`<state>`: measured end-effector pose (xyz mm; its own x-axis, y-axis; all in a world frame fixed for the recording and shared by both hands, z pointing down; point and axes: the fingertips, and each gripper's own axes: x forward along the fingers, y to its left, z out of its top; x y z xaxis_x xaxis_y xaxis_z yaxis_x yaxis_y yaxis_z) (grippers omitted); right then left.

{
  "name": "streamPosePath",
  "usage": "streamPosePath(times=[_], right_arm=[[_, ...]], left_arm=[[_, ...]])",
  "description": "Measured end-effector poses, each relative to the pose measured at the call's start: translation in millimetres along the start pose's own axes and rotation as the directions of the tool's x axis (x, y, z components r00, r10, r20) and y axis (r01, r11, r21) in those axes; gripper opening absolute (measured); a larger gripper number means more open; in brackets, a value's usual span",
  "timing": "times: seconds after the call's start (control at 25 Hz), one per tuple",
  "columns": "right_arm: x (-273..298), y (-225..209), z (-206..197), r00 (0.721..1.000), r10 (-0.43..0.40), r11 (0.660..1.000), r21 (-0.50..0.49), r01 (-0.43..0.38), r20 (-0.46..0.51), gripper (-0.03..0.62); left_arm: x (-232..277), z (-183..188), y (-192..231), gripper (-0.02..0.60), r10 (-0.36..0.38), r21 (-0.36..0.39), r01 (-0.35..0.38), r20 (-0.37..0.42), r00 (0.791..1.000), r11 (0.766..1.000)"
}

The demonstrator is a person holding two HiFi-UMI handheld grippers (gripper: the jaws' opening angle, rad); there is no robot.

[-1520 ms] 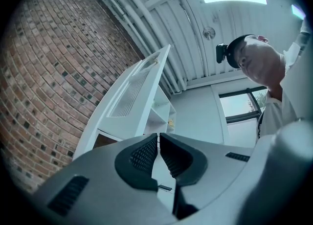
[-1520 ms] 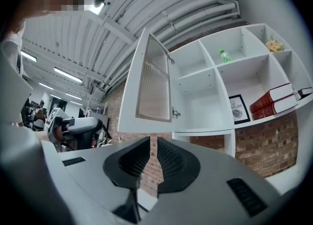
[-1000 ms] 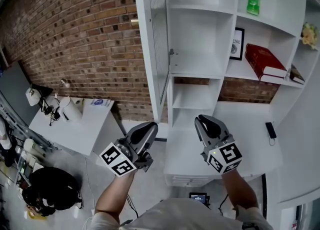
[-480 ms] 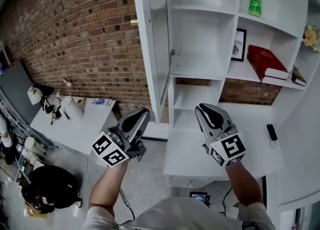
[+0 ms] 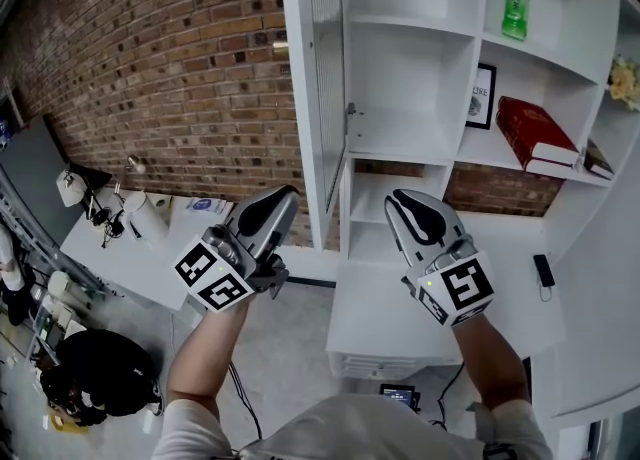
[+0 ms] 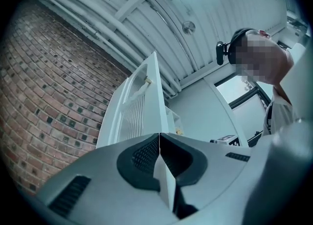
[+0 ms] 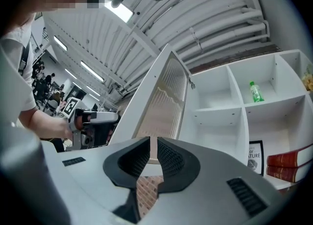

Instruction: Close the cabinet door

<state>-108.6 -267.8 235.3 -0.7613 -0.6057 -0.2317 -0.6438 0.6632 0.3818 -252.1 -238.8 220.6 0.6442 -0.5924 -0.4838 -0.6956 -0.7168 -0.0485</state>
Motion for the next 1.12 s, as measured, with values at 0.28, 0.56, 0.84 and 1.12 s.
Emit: streamPosePath(times=[0.28, 0.56, 0.84, 1.12], right_arm=[[10, -2, 17, 1.0, 0.004, 1.0, -0.03, -0.003, 0.022, 0.063], [20, 7, 44, 0.998, 0.034, 0.997, -0.07, -0.03, 0.056, 0.063], [28, 9, 64, 0.996, 0.038, 0.995, -0.1, -0.029, 0.081, 0.063], [38, 11, 79, 0.994, 0.04, 0.993, -0.117, -0.028, 0.1, 0.063]], left_arm=[[12, 18, 3, 0.009, -0.013, 0.043, 0.013, 0.003, 1.0, 0.999], [28, 44, 4, 0.009, -0.041, 0.072, 0.039, 0.028, 0.999, 0.997], [38, 75, 13, 0.014, -0.06, 0.075, 0.054, 0.081, 0.995, 0.996], [52, 106, 18, 0.074, -0.094, 0.114, 0.081, 0.116, 0.989, 0.99]])
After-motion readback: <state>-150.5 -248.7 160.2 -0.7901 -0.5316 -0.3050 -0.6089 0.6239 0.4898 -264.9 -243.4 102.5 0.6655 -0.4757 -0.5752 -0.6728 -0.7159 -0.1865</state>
